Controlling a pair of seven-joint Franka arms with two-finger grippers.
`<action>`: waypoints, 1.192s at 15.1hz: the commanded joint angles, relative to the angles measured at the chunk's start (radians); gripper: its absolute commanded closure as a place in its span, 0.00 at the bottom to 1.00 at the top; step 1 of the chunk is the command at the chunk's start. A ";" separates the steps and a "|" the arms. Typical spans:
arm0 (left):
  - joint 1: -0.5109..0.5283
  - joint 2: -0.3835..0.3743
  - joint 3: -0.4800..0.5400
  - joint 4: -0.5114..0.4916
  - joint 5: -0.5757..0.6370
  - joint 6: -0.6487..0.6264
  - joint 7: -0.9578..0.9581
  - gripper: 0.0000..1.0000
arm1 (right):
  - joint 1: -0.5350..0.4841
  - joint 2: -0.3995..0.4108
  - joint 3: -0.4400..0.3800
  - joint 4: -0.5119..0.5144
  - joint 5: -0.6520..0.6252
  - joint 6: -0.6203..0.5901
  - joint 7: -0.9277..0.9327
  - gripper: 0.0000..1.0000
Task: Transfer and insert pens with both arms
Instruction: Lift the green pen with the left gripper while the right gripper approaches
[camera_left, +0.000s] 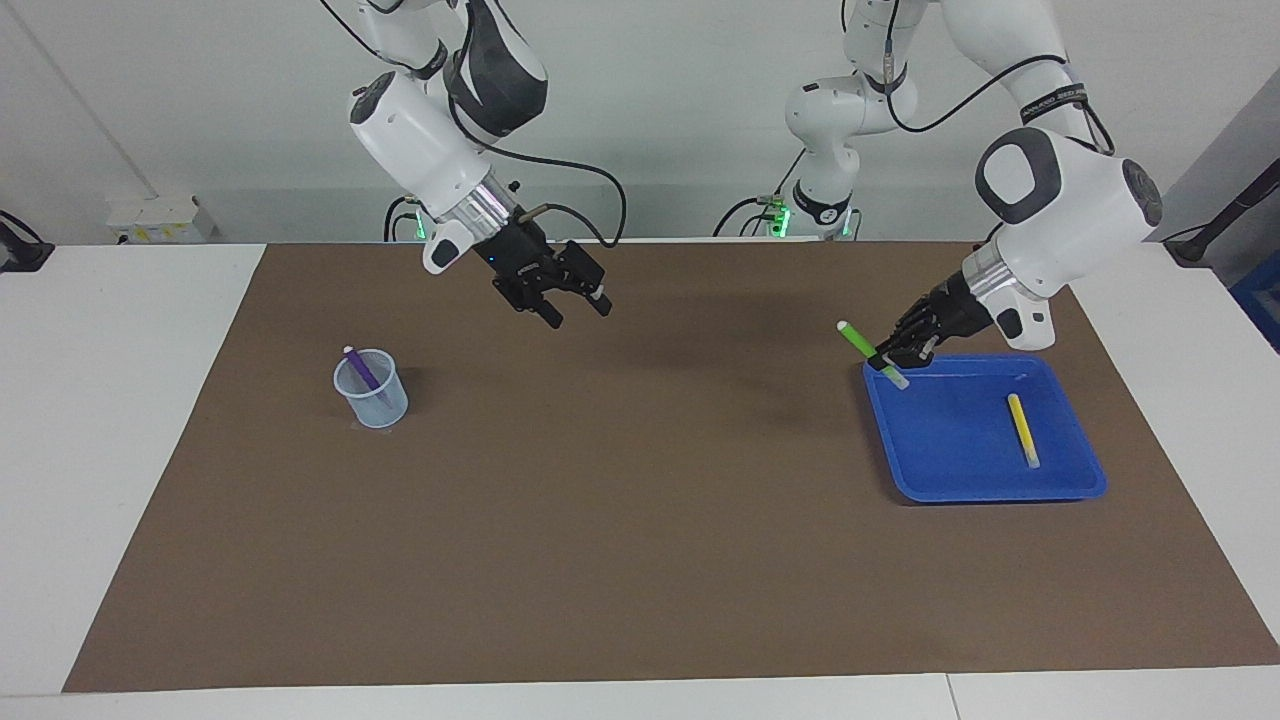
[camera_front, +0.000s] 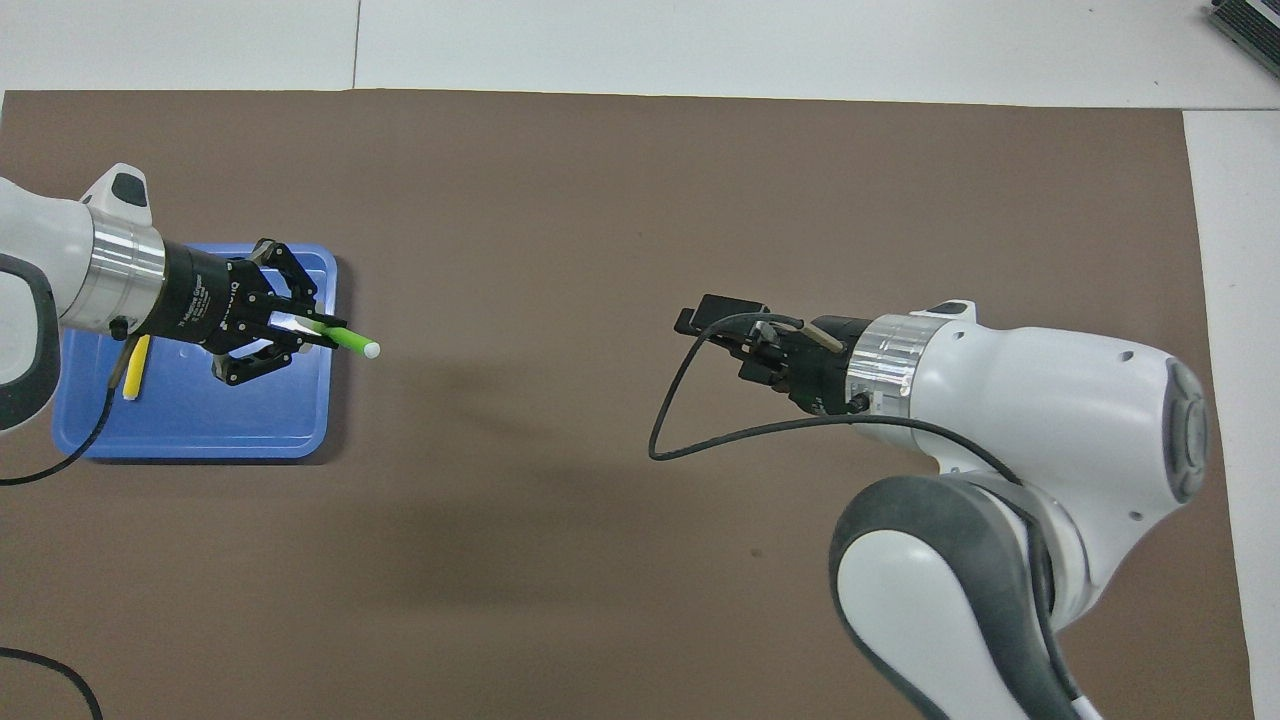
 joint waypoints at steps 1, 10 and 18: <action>-0.024 -0.031 0.011 -0.020 -0.086 -0.020 -0.184 1.00 | 0.095 0.021 -0.001 0.009 0.025 0.133 0.136 0.01; -0.141 -0.084 0.011 -0.075 -0.185 -0.032 -0.403 1.00 | 0.223 0.144 0.001 0.166 0.009 0.177 0.285 0.00; -0.193 -0.150 0.011 -0.137 -0.194 -0.025 -0.430 1.00 | 0.298 0.219 0.001 0.192 -0.004 0.278 0.285 0.06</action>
